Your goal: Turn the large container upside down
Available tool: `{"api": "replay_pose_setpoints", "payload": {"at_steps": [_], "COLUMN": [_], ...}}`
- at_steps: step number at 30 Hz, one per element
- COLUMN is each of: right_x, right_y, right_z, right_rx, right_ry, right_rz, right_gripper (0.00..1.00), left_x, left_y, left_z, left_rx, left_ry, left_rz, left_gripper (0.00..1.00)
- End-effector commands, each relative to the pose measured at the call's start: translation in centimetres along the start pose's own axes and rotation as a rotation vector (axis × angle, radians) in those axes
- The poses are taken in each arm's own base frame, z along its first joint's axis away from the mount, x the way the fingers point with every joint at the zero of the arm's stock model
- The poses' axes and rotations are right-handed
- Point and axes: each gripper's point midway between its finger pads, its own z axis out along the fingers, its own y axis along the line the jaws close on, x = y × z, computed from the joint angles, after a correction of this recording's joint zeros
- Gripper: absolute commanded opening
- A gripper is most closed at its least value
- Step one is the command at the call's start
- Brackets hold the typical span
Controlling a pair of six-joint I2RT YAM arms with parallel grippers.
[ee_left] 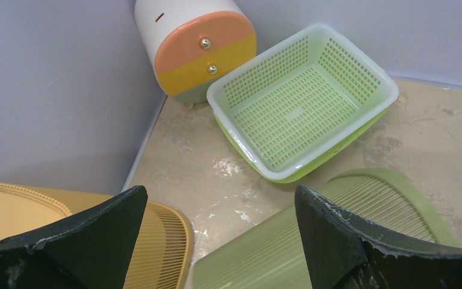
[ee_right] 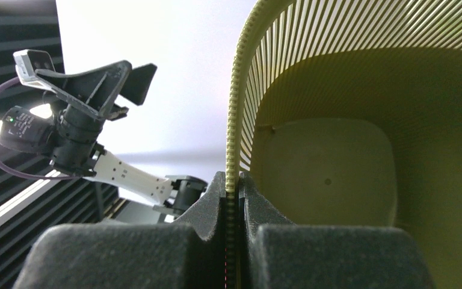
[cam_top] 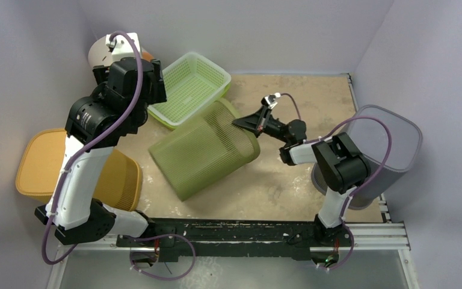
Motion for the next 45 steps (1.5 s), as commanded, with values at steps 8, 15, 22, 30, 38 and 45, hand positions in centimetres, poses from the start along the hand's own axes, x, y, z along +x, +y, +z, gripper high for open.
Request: {"api": "replay_pose_setpoints", "payload": {"at_steps": [8, 15, 22, 30, 38, 45], "right_x": [1.0, -5.1, -7.8, -10.7, -13.2, -17.4], "right_y": [4.8, 0.8, -1.6, -6.2, -6.1, -7.6], "right_z": [-0.4, -5.4, -8.0, -10.3, -11.1, -11.6], "right_rx": [-0.292, -0.152, -0.075, 0.006, -0.002, 0.06], "right_ry": [-0.005, -0.13, -0.141, -0.173, -0.171, -0.208], "right_rz": [-0.009, -0.05, -0.132, -0.116, -0.207, -0.295], "right_gripper": [0.0, 0.0, 0.11, 0.53, 0.69, 0.86], "left_x": [-0.4, -0.1, 0.8, 1.7, 2.4, 2.9], "left_y": [0.5, 0.9, 0.1, -0.4, -0.9, -1.5], "left_z": [-0.6, -0.5, 0.3, 0.8, 1.3, 1.6], "left_rx": [0.004, -0.016, -0.012, -0.012, -0.011, 0.006], "left_ry": [-0.009, -0.009, 0.006, 0.022, 0.036, 0.044], "left_rz": [-0.004, 0.004, 0.021, 0.039, 0.052, 0.055], "left_gripper": [0.9, 0.9, 0.9, 0.9, 0.9, 0.9]}}
